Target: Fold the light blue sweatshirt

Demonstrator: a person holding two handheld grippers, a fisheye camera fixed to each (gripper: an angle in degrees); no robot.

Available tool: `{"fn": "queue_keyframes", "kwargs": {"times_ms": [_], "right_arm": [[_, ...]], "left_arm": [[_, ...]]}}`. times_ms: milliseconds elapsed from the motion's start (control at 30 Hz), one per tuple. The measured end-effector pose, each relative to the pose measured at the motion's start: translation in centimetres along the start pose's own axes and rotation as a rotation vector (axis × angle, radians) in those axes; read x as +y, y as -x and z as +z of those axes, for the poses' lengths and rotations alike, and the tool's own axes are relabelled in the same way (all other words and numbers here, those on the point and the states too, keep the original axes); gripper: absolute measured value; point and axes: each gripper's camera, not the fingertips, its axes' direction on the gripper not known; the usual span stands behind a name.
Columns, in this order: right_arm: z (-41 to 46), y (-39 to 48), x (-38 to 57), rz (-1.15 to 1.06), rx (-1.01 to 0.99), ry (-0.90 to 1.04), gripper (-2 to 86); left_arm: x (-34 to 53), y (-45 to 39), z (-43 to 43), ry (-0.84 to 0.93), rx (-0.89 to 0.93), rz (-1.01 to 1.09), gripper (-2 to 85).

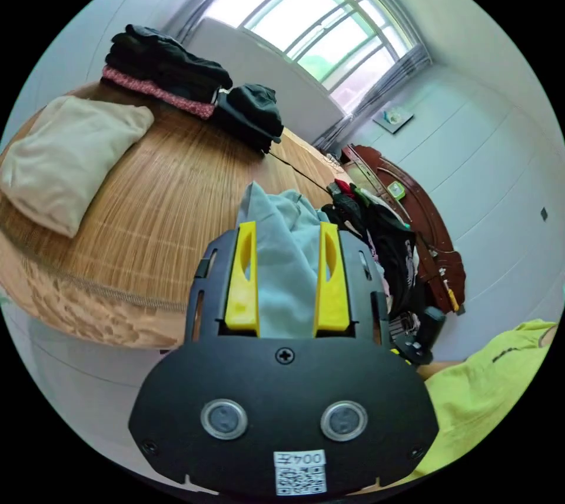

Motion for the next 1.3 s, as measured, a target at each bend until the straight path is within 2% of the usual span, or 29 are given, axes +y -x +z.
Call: {"fn": "queue_keyframes", "kwargs": {"times_ms": [33, 100, 133, 200, 300, 400, 533, 600, 733, 800, 867, 933, 1100, 1167, 1233, 1300], "right_arm": [[-0.7, 0.4, 0.0, -0.013, 0.041, -0.015, 10.2], [-3.8, 0.5, 0.3, 0.009, 0.316, -0.076, 7.1], [-4.6, 0.0, 0.4, 0.042, 0.393, -0.091, 5.6], [-7.5, -3.4, 1.2, 0.259, 0.631, -0.088, 1.3], [-9.0, -6.8, 2.9, 0.408, 0.768, -0.047, -0.2], [-7.7, -8.4, 3.9, 0.458, 0.911, 0.020, -0.6], [-3.7, -9.0, 4.7, 0.469, 0.959, 0.123, -0.7], [-1.4, -7.4, 5.2, 0.439, 1.065, 0.081, -0.7], [0.7, -6.1, 6.0, 0.415, 1.131, 0.059, -0.7], [0.3, -5.9, 7.1, 0.423, 1.091, 0.010, -0.8], [-1.0, -6.2, 8.6, 0.463, 0.986, -0.054, -0.8], [-2.8, -6.4, 10.2, 0.545, 0.898, -0.114, -0.8], [-7.0, -1.6, 14.2, 0.471, 0.831, -0.331, -0.3], [-8.0, 0.8, 14.9, 0.417, 0.828, -0.399, 0.4], [-9.1, 3.0, 15.7, 0.374, 0.819, -0.480, 2.3], [-10.7, 5.6, 16.7, 0.313, 0.768, -0.586, 8.9]], "left_arm": [[-2.5, 0.0, 2.0, 0.025, -0.014, 0.020, 15.8], [-6.0, 0.1, 5.1, 0.081, -0.053, 0.048, 17.4], [-8.2, 0.4, 7.3, 0.129, -0.092, 0.058, 18.2], [-11.0, 1.4, 10.3, 0.189, -0.149, 0.064, 19.4], [-14.6, 4.1, 14.9, 0.293, -0.171, 0.008, 21.9], [-16.9, 4.9, 18.4, 0.372, -0.154, -0.001, 23.5], [-18.7, 4.7, 22.6, 0.485, -0.222, 0.043, 22.2], [-18.8, 5.4, 23.8, 0.522, -0.254, 0.040, 19.5], [-18.5, 6.9, 24.0, 0.538, -0.360, 0.070, 7.5], [-18.4, 7.0, 22.7, 0.499, -0.377, 0.083, 5.4], [-18.9, 4.1, 18.2, 0.332, -0.418, 0.199, 4.0], [-19.8, 0.5, 13.0, 0.185, -0.363, 0.303, 2.9], [-22.3, -8.2, -5.7, -0.120, -0.028, 0.475, 0.5], [-22.4, -10.8, -15.3, -0.229, 0.175, 0.549, 0.1], [-21.6, -12.5, -21.7, -0.288, 0.310, 0.631, 0.0], [-20.3, -14.0, -27.4, -0.314, 0.434, 0.718, -0.1]]}}
